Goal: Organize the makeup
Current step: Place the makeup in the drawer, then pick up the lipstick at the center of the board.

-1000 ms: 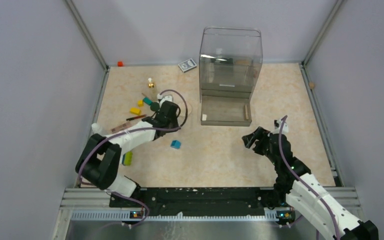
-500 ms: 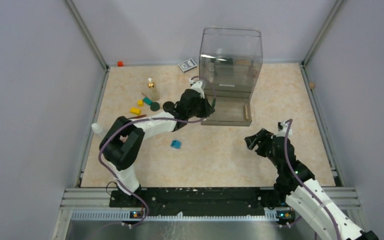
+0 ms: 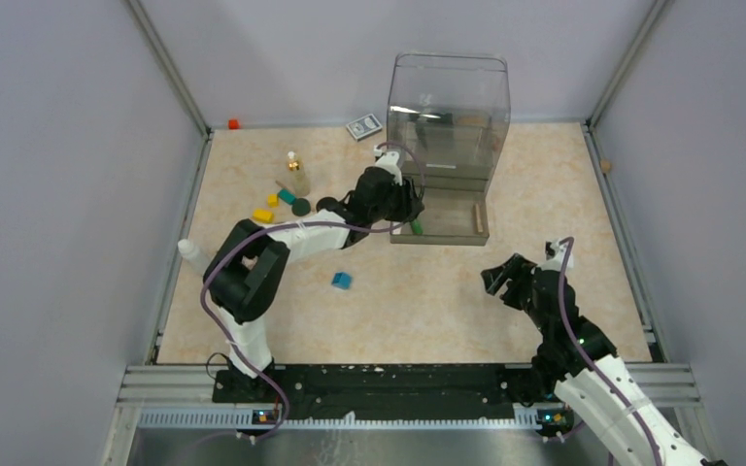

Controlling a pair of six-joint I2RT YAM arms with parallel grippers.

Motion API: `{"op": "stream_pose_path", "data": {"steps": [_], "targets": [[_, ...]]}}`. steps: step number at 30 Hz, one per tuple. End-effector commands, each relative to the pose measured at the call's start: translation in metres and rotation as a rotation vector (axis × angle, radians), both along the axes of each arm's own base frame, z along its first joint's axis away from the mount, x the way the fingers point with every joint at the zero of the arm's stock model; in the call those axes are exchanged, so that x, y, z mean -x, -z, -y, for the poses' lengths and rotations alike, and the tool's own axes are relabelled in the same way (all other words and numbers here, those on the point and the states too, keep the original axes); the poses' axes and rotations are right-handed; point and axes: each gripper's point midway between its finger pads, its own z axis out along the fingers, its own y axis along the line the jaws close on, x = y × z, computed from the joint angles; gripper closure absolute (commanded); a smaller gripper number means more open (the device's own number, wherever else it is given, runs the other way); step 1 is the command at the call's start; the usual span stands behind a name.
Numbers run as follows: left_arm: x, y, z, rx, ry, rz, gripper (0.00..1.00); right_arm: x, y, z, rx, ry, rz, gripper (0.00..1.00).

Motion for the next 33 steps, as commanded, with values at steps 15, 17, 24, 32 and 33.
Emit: {"op": "stream_pose_path", "data": {"steps": [15,17,24,32,33], "targets": [[0.023,-0.057,-0.120,-0.101,-0.328,0.164,0.37,-0.005,-0.024,0.001,-0.006,0.010,0.053,0.28],[0.025,-0.059,-0.143,-0.106,-0.384,0.162,0.36,-0.005,-0.022,0.000,-0.009,0.003,0.052,0.28],[0.024,-0.061,-0.218,-0.073,-0.563,0.096,0.34,-0.004,-0.020,-0.002,-0.013,-0.010,0.049,0.28],[0.029,-0.046,-0.285,-0.151,-0.771,0.022,0.34,-0.004,-0.016,-0.003,-0.014,-0.012,0.043,0.28],[0.030,-0.044,-0.292,-0.156,-0.794,0.011,0.34,-0.005,-0.017,-0.003,-0.014,-0.012,0.047,0.27]]}}
